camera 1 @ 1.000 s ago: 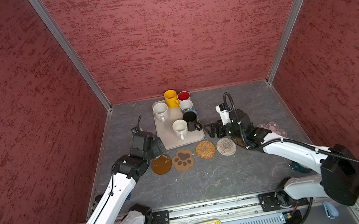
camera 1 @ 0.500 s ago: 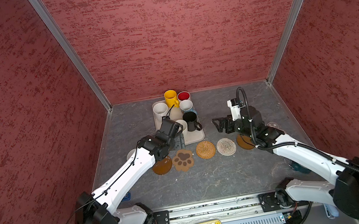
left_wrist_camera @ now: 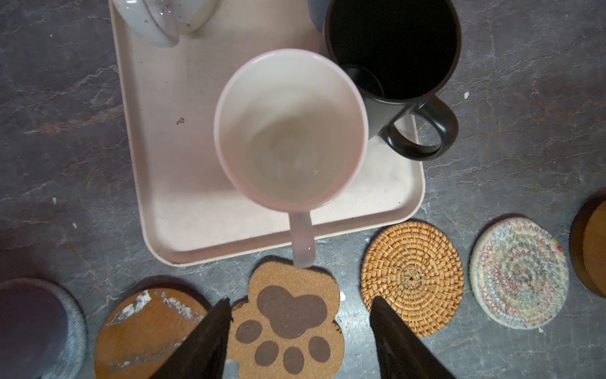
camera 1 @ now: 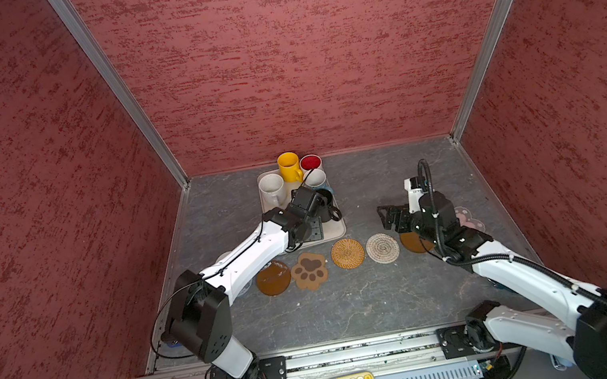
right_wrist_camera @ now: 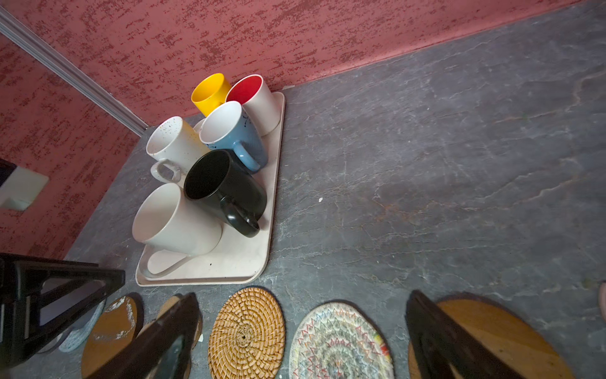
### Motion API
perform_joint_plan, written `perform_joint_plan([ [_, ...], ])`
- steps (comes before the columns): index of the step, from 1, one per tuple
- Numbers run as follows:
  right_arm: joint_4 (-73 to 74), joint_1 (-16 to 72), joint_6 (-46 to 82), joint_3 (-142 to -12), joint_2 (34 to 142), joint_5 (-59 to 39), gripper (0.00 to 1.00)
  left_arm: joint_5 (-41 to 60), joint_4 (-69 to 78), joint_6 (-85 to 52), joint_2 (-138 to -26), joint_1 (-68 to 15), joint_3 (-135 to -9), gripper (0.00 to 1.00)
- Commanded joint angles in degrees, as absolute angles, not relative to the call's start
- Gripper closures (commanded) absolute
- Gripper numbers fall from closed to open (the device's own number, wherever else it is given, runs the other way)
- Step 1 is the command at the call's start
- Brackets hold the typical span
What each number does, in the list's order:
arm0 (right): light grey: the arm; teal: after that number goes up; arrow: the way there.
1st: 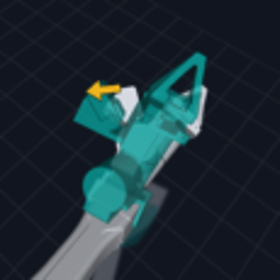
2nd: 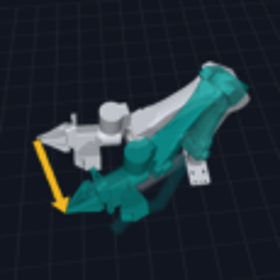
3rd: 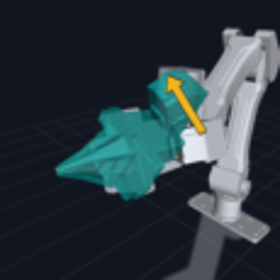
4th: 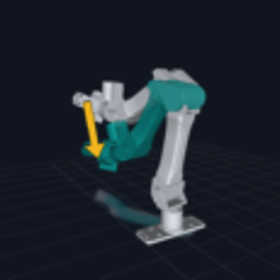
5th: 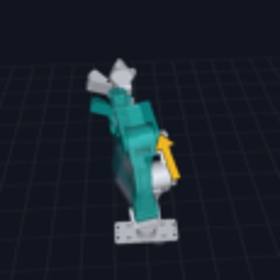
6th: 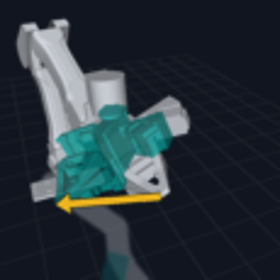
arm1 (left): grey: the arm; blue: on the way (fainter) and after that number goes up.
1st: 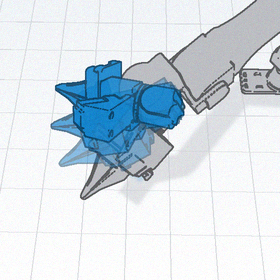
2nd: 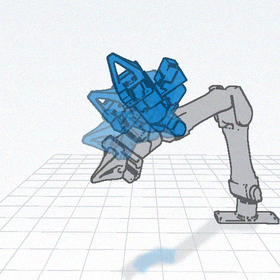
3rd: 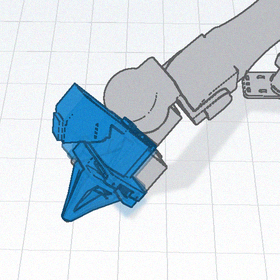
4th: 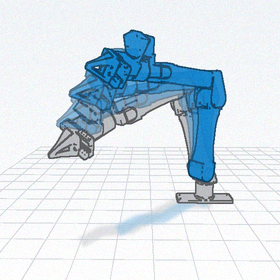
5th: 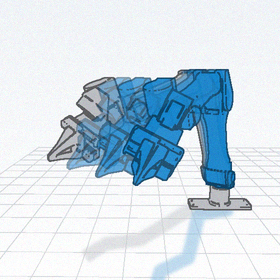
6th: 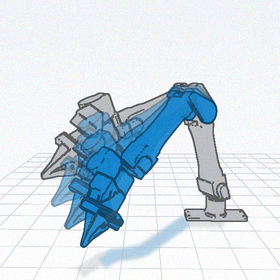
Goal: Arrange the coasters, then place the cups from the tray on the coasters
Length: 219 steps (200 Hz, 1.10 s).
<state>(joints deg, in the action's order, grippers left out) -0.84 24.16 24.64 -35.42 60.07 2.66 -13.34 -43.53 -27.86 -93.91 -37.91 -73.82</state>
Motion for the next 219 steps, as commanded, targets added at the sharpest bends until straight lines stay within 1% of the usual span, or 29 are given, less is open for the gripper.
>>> perform_joint_plan([
  [1,2.3,23.7,25.0,-34.4,58.5,5.7,0.01,-13.3,-42.9,-29.3,-96.4,-37.6,-76.3,0.35],
  [57,4.3,23.7,25.5,-32.8,58.3,5.5,0.01,-13.7,-43.6,-30.6,-102.5,-36.9,-79.9,0.46],
  [100,5.1,23.7,25.7,-32.6,58.6,5.1,0.01,-13.5,-43.0,-30.8,-104.5,-35.9,-80.3,0.6],
  [141,5.4,23.7,25.8,-32.6,59.2,5.0,0.01,-12.8,-42.2,-30.8,-105.2,-35.4,-79.9,0.7],
  [175,5.3,23.7,25.6,-32.6,59.3,5.2,0.01,-12.0,-41.6,-30.6,-105.0,-35.0,-79.5,0.83],
  [191,5.3,23.7,25.6,-32.8,59.5,5.3,0.01,-11.7,-41.5,-30.4,-104.9,-34.9,-79.5,0.92],
  [204,5.1,23.7,25.6,-32.8,59.7,5.2,0.01,-11.6,-41.5,-30.2,-104.8,-34.8,-79.5,1.0],
  [219,4.9,23.7,25.5,-33.0,59.8,5.2,0.01,-11.7,-41.7,-30.0,-104.2,-34.7,-79.5,1.0],
])
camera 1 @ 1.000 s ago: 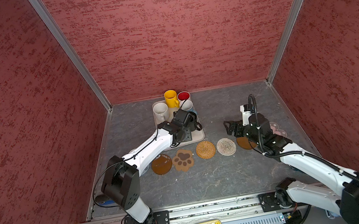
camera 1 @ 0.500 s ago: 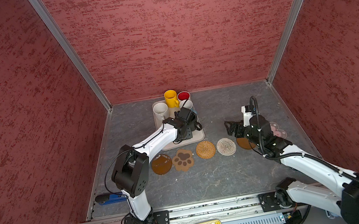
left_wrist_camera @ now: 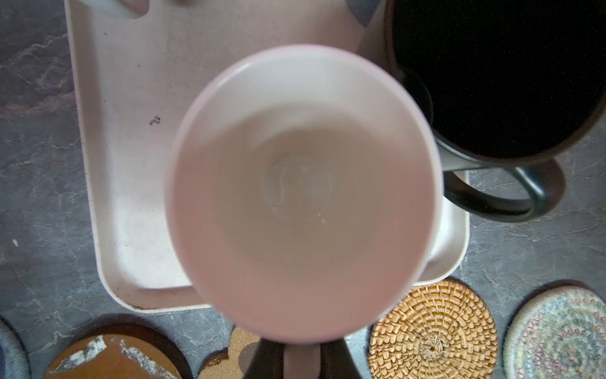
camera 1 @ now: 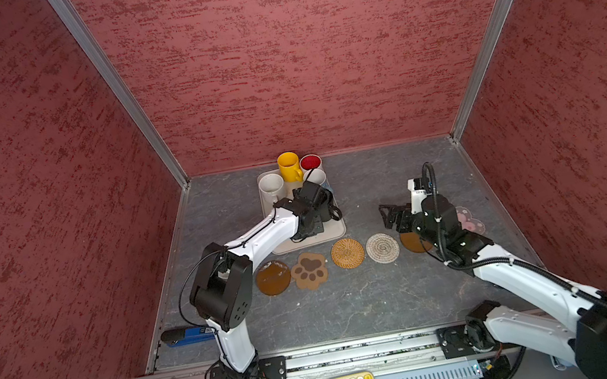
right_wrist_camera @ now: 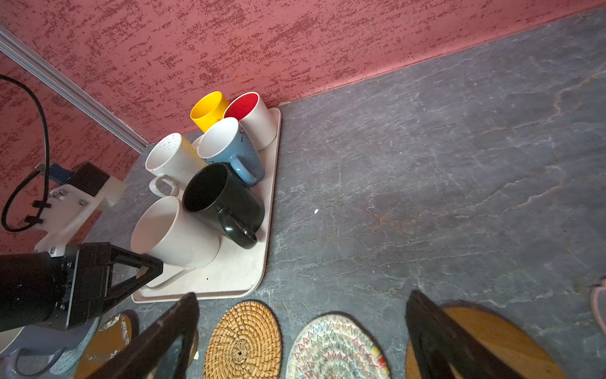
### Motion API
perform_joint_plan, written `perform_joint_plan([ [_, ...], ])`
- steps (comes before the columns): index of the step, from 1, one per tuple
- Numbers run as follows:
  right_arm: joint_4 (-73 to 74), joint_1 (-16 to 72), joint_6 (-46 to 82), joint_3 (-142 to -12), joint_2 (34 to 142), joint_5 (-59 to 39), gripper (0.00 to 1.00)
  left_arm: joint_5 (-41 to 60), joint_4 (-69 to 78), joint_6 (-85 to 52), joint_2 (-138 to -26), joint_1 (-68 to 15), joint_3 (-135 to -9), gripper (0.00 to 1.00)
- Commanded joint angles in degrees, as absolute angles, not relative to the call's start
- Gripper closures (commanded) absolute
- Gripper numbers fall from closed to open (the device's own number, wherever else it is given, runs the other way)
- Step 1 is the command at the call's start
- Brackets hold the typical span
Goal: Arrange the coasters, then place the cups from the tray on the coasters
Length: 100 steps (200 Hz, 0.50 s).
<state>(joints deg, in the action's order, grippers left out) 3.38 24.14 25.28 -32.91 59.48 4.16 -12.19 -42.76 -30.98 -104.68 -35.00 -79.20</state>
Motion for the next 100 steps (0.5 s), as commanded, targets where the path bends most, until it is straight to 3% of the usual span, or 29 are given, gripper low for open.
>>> perform_joint_plan([
  [1,4.9,23.7,25.5,-33.0,59.8,5.2,0.01,-11.7,-41.7,-29.9,-104.2,-34.7,-79.5,1.0],
  [100,2.7,23.7,24.4,-36.2,61.0,2.7,0.01,-14.2,-45.0,-28.2,-93.0,-34.8,-77.4,1.0],
])
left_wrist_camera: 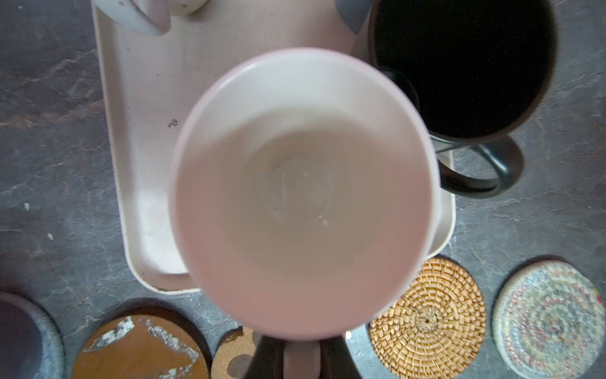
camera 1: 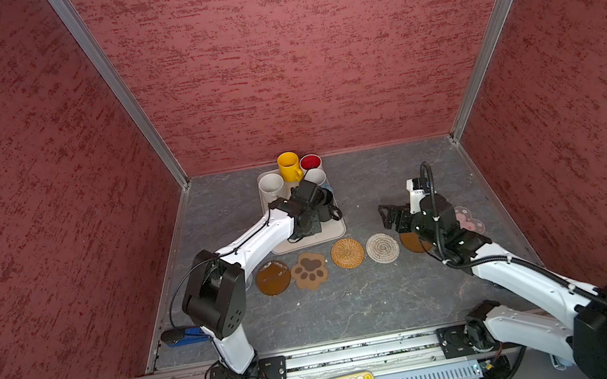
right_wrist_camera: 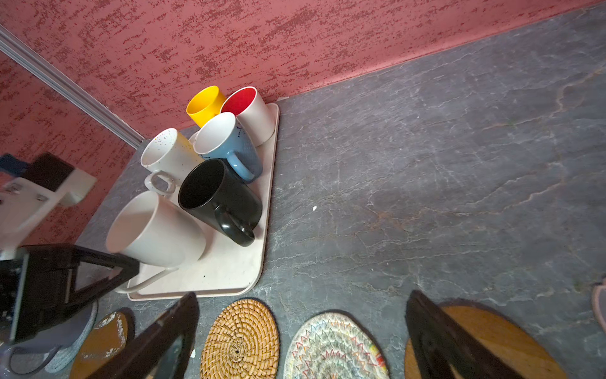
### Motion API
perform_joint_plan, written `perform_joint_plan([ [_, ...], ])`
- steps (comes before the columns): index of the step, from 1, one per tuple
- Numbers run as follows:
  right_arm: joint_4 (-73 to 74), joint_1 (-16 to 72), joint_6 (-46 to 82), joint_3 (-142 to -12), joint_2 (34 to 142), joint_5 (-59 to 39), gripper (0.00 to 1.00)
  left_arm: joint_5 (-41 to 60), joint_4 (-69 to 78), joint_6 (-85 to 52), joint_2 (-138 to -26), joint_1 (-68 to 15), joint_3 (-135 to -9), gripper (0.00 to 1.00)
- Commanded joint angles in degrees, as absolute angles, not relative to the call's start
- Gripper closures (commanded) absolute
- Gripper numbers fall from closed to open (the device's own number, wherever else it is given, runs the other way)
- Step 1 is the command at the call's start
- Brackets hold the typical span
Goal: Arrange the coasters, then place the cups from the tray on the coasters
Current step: 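Grasp the white mug with the left gripper and lift it off the tray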
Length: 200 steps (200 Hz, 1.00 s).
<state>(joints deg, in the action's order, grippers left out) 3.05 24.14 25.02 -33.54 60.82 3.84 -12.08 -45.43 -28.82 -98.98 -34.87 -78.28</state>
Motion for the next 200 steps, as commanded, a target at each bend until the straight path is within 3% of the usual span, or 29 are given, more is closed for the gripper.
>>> perform_joint_plan([
  [1,2.7,23.7,24.4,-36.1,61.0,2.7,0.01,-14.3,-45.1,-28.3,-92.9,-34.8,-77.3,1.0],
  [73,3.4,25.5,25.8,-39.3,64.4,1.6,0.02,-19.6,-48.9,-37.0,-79.3,-37.0,-66.9,1.0],
  [200,3.4,31.3,25.9,-46.1,71.9,2.9,0.02,-19.7,-54.9,-43.2,-63.0,-39.9,-51.2,1.0],
])
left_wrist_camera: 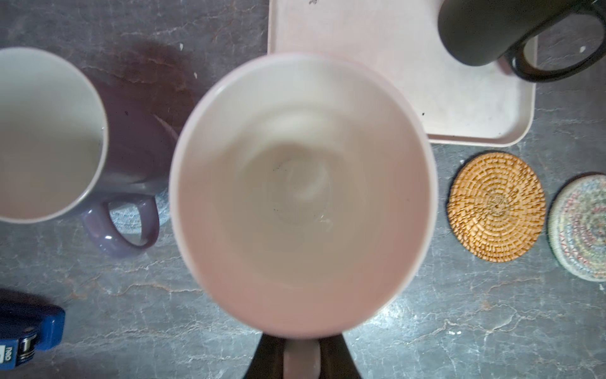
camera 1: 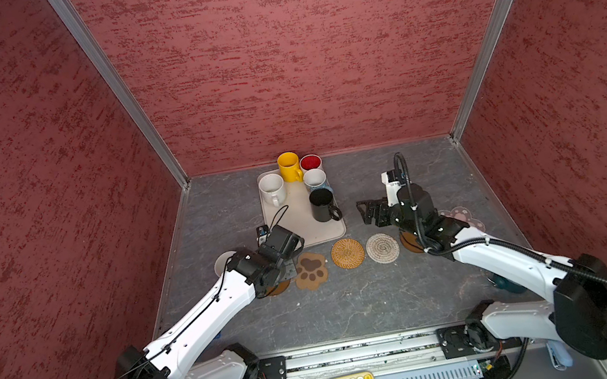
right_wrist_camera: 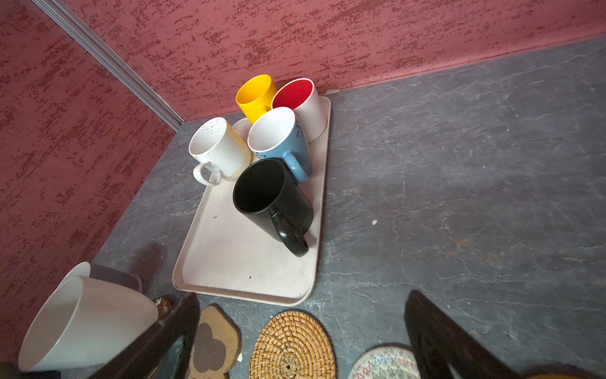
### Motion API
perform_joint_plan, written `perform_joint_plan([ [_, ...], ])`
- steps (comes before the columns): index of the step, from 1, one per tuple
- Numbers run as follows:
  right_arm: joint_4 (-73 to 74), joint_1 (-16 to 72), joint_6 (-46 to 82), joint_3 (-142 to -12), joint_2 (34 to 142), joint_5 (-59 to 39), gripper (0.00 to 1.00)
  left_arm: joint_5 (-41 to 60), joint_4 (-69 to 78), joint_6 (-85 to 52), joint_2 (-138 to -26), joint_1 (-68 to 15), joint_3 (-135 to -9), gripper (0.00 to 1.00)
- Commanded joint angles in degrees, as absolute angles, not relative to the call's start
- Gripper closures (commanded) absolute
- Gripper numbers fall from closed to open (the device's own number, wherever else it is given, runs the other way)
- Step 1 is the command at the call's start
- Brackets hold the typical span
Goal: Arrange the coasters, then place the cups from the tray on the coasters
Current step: 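Grasp the white mug with the left gripper and lift it off the tray, then carry the white mug with the left gripper onto the round brown coaster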
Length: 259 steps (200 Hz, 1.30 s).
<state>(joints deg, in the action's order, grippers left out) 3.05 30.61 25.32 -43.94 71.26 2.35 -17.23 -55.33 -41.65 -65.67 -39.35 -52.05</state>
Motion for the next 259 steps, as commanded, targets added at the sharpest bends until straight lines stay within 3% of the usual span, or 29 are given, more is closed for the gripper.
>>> perform_joint_plan([
  [1,3.4,31.4,25.9,-46.2,71.9,2.9,0.02,-19.6,-54.9,-43.3,-63.0,-39.9,-51.0,1.0],
  [259,3.3,32.6,26.2,-45.0,72.2,3.0,0.07,-20.3,-49.7,-44.1,-65.9,-40.3,-45.1,1.0],
])
